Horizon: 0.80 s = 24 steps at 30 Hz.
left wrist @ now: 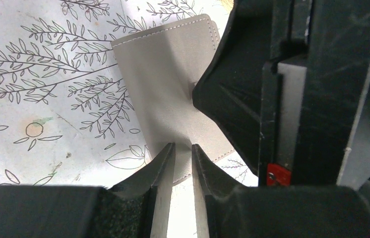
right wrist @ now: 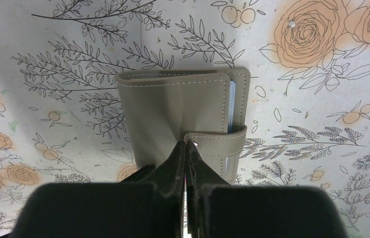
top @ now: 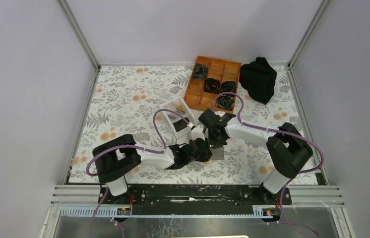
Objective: Put the credit cards into the card holder
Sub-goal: Close the card holder at the center of the board.
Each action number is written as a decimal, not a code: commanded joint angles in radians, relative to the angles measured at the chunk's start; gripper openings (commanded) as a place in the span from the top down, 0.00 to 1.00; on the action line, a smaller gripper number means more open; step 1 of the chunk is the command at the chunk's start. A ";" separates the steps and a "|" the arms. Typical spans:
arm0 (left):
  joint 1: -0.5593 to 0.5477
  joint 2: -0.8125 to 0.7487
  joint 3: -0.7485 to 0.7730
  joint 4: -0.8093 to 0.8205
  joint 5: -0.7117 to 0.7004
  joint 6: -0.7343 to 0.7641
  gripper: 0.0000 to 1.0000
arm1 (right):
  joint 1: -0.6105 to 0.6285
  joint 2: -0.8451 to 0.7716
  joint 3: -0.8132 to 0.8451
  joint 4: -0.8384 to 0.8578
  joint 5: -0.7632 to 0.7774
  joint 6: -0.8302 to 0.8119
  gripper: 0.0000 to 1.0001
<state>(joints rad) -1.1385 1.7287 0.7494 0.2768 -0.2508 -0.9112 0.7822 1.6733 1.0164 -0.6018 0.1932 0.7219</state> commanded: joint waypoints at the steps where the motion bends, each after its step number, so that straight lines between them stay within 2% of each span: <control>1: -0.014 0.032 -0.047 -0.118 0.031 0.028 0.72 | 0.052 0.120 -0.039 0.193 -0.095 0.062 1.00; 7: -0.018 0.028 -0.058 -0.115 0.021 0.017 0.72 | 0.052 0.107 -0.046 0.194 -0.071 0.042 0.99; 11: -0.018 0.016 -0.052 -0.125 0.000 0.018 0.70 | 0.052 0.062 -0.016 0.160 -0.025 0.003 0.81; 13: -0.018 0.015 -0.035 -0.141 -0.010 0.026 0.66 | 0.052 0.044 -0.014 0.155 -0.017 -0.003 0.69; 16: -0.017 0.009 -0.005 -0.175 -0.032 0.042 0.57 | 0.051 0.002 -0.026 0.161 -0.004 -0.002 0.59; 20: -0.018 -0.019 0.019 -0.203 -0.063 0.056 0.46 | 0.051 -0.071 -0.044 0.167 0.027 -0.010 0.57; 24: -0.017 -0.055 0.036 -0.214 -0.090 0.067 0.41 | 0.051 -0.127 -0.063 0.172 0.050 -0.009 0.57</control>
<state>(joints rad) -1.1381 1.6833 0.7609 0.1585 -0.3317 -0.9035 0.7990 1.5986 0.9573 -0.5541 0.2283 0.6777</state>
